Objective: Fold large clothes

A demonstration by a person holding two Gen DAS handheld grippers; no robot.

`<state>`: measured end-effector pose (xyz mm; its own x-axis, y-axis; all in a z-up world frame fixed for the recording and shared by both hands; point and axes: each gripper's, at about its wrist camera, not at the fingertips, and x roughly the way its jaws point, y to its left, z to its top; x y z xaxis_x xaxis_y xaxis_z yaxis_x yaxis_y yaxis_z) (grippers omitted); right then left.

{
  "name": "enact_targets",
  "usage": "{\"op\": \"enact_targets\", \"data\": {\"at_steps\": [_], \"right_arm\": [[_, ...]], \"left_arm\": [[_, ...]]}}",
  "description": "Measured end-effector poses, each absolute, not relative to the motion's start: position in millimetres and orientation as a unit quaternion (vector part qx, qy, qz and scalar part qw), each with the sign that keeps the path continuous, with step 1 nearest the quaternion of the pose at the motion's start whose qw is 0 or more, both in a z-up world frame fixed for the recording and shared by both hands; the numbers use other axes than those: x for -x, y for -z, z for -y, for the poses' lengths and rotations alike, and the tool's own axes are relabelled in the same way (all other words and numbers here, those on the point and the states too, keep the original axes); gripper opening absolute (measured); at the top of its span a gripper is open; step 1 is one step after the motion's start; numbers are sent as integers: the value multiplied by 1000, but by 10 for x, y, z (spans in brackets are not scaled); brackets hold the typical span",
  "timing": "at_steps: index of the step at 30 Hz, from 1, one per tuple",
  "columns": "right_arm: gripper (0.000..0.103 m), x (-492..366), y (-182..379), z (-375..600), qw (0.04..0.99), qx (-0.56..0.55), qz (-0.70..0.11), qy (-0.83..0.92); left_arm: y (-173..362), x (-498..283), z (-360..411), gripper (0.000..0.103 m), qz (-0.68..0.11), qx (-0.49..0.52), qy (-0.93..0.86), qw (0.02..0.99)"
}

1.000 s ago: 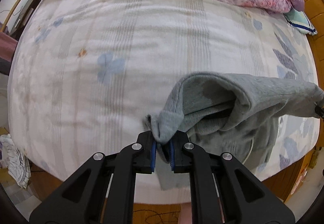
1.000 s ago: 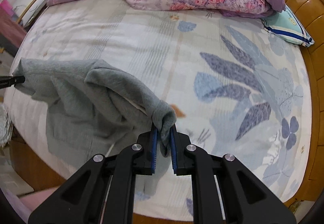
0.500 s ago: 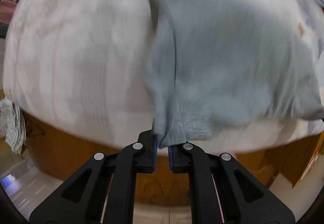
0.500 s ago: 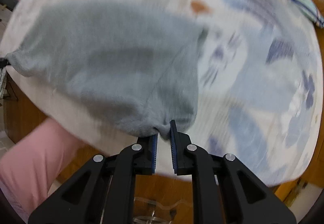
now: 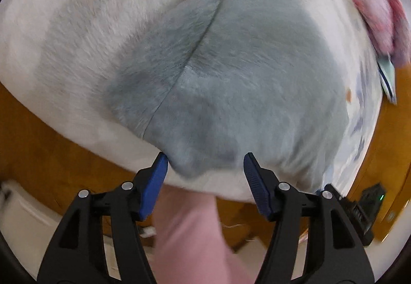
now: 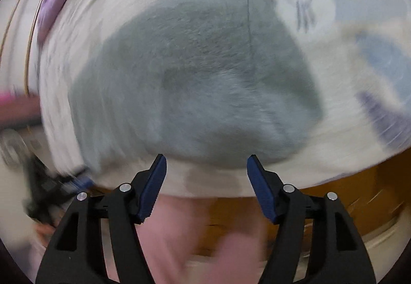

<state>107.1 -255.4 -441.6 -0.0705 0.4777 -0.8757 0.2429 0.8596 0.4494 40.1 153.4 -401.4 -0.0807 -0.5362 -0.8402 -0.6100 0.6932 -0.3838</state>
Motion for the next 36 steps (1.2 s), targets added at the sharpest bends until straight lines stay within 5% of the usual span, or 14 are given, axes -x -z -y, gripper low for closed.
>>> {"op": "enact_targets", "data": {"at_steps": [2,3,5,7,12,17,27,36], "right_arm": [[62,-1121,4613,2477,600,-326,-728,-69],[60,-1136,4686,2426,589,-352,-725,-57],[6,-1193,4758,2326,593,-336,-731,-32],[0,-1222,4863,2213,599,-275,-752,-5],[0,-1321,4949,2059,586,-216,-781,12],[6,-1489,4649,1914,586,-171,-792,-19],[15,-2047,4095,2016,671,-83,-736,-18],[15,-2763,4820,1897,668,-78,-740,21]], "left_arm": [[4195,-476,-1484,27,-739,398,-42,542],[4274,-477,-1469,19,-747,389,-46,537],[4372,-533,-1407,14,-762,359,-49,537],[4400,-584,-1365,14,-772,323,-46,545],[4361,-661,-1266,20,-799,248,-25,547],[4001,-649,-1368,35,-813,178,-2,555],[3313,-1222,-1644,36,-780,146,-20,608],[4256,-2082,-1466,34,-771,177,-48,610]]}}
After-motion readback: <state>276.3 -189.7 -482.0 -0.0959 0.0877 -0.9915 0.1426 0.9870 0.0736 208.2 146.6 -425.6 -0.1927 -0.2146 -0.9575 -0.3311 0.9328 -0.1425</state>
